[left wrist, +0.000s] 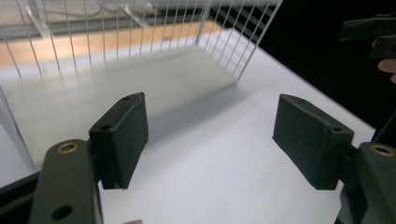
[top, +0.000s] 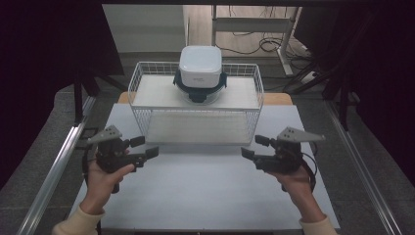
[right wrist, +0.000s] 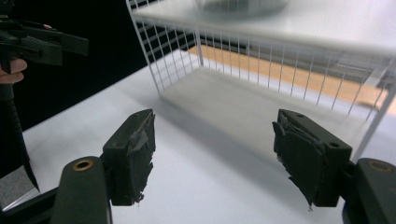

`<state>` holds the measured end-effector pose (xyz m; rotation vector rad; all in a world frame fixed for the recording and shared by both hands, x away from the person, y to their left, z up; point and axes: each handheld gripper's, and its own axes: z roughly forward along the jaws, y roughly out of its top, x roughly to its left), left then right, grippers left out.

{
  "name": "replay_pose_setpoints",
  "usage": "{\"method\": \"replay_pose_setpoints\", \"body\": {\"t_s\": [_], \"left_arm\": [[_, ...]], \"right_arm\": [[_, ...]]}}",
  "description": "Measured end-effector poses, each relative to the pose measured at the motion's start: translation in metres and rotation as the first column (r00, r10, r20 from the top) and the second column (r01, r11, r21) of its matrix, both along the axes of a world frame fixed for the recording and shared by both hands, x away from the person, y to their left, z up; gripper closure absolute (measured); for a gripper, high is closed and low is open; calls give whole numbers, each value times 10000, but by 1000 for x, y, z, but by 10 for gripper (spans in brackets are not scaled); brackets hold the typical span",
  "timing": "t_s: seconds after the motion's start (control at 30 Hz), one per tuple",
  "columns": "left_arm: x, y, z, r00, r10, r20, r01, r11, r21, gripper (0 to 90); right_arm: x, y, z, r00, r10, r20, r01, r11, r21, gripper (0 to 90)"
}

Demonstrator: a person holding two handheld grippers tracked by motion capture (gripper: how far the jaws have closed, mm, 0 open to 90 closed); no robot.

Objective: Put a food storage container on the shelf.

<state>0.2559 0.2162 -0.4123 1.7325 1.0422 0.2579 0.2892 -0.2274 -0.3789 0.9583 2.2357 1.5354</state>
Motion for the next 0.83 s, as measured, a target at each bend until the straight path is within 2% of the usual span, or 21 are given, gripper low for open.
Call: {"method": "replay_pose_setpoints", "body": {"t_s": [0.17, 0.27, 0.43, 0.5, 0.63, 0.73, 0.83], "left_arm": [[-5, -2, -30, 9983, 85, -571, -75, 9998, 178, 264], [-6, -5, -46, 9960, 125, -882, -89, 9991, 417, 265], [-7, -5, -64, 9931, 273, -1143, -191, 9972, 720, 266], [-7, -4, -68, 9921, 315, -1210, -226, 9970, 739, 267], [-7, -5, -70, 9927, 322, -1166, -223, 9962, 845, 268], [-8, -6, -74, 9934, 399, -1075, -281, 9936, 1093, 268], [-9, -6, -81, 9915, 467, -1212, -316, 9918, 1238, 270]], "right_arm": [[-13, -12, -35, 9980, 116, -627, -106, 9998, 174, 283], [-14, -15, -52, 9962, -35, -872, 30, 10000, -55, 267], [-14, -17, -78, 9915, -132, -1294, 89, 9994, -344, 256], [-14, -16, -83, 9899, -162, -1405, 101, 9990, -446, 255], [-15, -16, -85, 9908, -227, -1337, 167, 9988, -462, 255], [-15, -17, -85, 9939, -337, -1051, 281, 9981, -543, 249], [-14, -19, -87, 9949, -492, -885, 433, 9968, -678, 236]]}}
